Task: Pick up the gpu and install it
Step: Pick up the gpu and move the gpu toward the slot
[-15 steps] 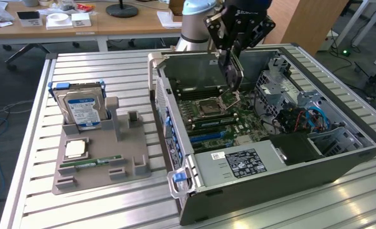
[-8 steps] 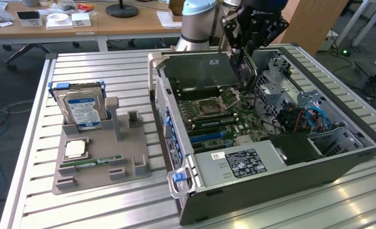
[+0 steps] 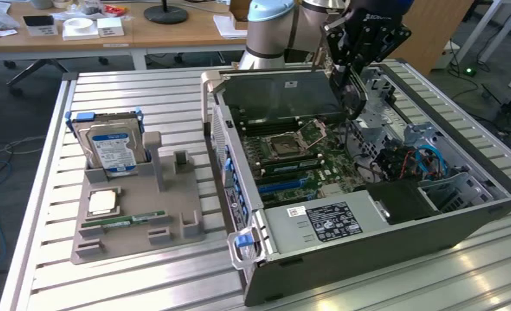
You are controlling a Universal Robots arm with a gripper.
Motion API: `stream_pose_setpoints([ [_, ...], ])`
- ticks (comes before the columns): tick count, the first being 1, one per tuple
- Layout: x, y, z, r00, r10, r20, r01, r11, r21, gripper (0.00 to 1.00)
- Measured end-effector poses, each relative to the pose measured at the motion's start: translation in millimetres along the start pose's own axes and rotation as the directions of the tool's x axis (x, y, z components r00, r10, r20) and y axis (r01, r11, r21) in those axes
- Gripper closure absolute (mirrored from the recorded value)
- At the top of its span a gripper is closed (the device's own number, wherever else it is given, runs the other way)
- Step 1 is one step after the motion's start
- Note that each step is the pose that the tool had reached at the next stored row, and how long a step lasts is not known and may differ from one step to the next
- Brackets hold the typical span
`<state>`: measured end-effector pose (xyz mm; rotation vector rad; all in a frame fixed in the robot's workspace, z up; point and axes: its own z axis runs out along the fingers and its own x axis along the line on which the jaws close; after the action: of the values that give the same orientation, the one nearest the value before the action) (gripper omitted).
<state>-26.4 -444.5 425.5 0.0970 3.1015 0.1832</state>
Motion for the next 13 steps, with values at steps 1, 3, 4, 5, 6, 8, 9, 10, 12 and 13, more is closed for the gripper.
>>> stream_pose_setpoints([
  [1, -3.6, 0.2, 0.1, 1.0000, 0.000, 0.0000, 0.000, 1.0000, -0.0001, 0.73],
  [3, -10.1, 0.6, 0.4, 1.0000, 0.000, 0.0000, 0.000, 1.0000, -0.0004, 0.73],
  [4, -13.5, 0.8, 0.5, 1.0000, 0.000, 0.0000, 0.000, 1.0000, -0.0004, 0.73],
  [5, -16.9, 1.0, 0.6, 1.0000, 0.000, 0.0000, 0.000, 1.0000, -0.0005, 0.73],
  [6, -20.2, 1.2, 0.7, 1.0000, 0.000, 0.0000, 0.000, 1.0000, -0.0006, 0.73],
  [8, -27.0, 1.7, 1.0, 1.0000, 0.000, 0.0000, 0.000, 1.0000, -0.0007, 0.73],
  [9, -30.2, 1.9, 1.1, 1.0000, 0.000, -0.0001, 0.000, 1.0000, -0.0008, 0.73],
  [10, -33.6, 2.1, 1.2, 1.0000, 0.000, 0.0000, 0.000, 1.0000, -0.0007, 0.73],
  [12, -39.9, 2.5, 1.5, 1.0000, 0.000, 0.0000, 0.000, 1.0000, -0.0009, 0.73],
  [13, -42.9, 2.7, 1.6, 1.0000, 0.000, 0.0000, 0.000, 1.0000, -0.0009, 0.73],
])
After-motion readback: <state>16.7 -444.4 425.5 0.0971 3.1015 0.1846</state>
